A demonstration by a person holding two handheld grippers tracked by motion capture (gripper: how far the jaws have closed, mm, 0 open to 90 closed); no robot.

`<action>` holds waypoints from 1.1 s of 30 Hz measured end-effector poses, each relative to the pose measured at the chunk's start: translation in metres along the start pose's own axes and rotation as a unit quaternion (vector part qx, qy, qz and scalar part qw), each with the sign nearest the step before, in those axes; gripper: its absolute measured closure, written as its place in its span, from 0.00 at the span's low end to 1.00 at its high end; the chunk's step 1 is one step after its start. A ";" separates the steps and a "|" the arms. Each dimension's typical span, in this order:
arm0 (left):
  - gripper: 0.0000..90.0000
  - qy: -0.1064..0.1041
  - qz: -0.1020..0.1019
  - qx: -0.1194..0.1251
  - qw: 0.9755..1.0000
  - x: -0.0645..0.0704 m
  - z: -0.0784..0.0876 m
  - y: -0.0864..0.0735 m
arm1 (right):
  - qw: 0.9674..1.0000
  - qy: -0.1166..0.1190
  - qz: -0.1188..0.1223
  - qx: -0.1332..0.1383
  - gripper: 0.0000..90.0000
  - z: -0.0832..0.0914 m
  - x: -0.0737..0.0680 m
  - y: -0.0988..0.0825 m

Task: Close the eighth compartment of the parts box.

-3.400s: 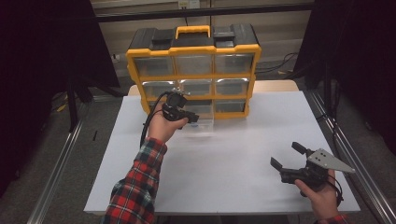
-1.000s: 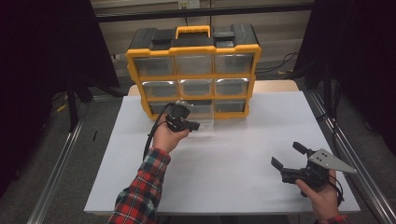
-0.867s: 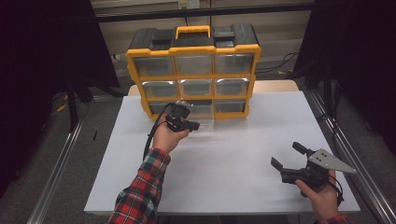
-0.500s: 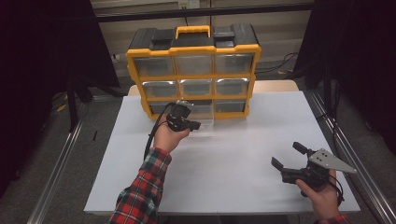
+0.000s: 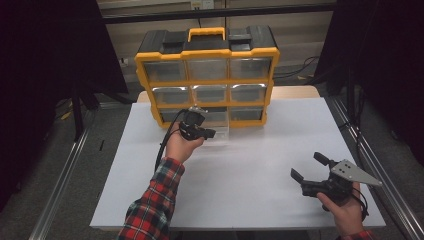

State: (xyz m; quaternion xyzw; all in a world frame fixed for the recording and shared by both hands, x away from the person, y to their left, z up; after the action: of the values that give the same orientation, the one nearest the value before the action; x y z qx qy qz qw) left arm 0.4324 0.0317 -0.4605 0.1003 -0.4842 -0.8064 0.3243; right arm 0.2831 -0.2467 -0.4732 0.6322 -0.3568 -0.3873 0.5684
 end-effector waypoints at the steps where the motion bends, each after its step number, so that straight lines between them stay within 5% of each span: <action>1: 1.00 0.000 -0.002 -0.003 1.000 -0.001 0.001 0.000 | 1.000 0.000 0.000 0.000 0.01 0.000 0.000 0.000; 16: 1.00 0.017 0.011 0.012 1.000 -0.004 -0.001 0.002 | 1.000 -0.002 0.001 0.000 0.01 0.000 0.001 0.000; 21: 1.00 0.020 -0.003 0.001 1.000 -0.008 0.000 0.001 | 1.000 -0.001 0.000 0.000 0.01 0.000 0.000 0.000; 22: 1.00 0.022 0.014 0.017 1.000 -0.006 -0.002 0.003 | 1.000 -0.001 0.000 0.000 0.01 0.000 0.000 0.000; 31: 1.00 0.025 0.017 0.028 0.999 -0.007 -0.006 0.006 | 1.000 -0.001 0.000 -0.001 0.01 0.000 0.000 0.000; 33: 1.00 0.024 0.009 0.017 1.000 -0.008 -0.005 0.005 | 1.000 -0.001 0.001 -0.001 0.01 0.000 0.000 0.000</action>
State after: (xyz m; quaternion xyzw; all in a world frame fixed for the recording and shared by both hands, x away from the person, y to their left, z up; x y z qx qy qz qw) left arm 0.4434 0.0317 -0.4596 0.1204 -0.4905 -0.7925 0.3418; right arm 0.2833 -0.2471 -0.4736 0.6308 -0.3574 -0.3881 0.5690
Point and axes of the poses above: each handheld gripper's, and its own axes: z roughly backward along the jaws, y roughly out of its top, x roughly to its right, the point moved 9 cm from there along -z, roughly forward along the jaws, and after that the axes turned 15 degrees about x, right-handed, at the moved point
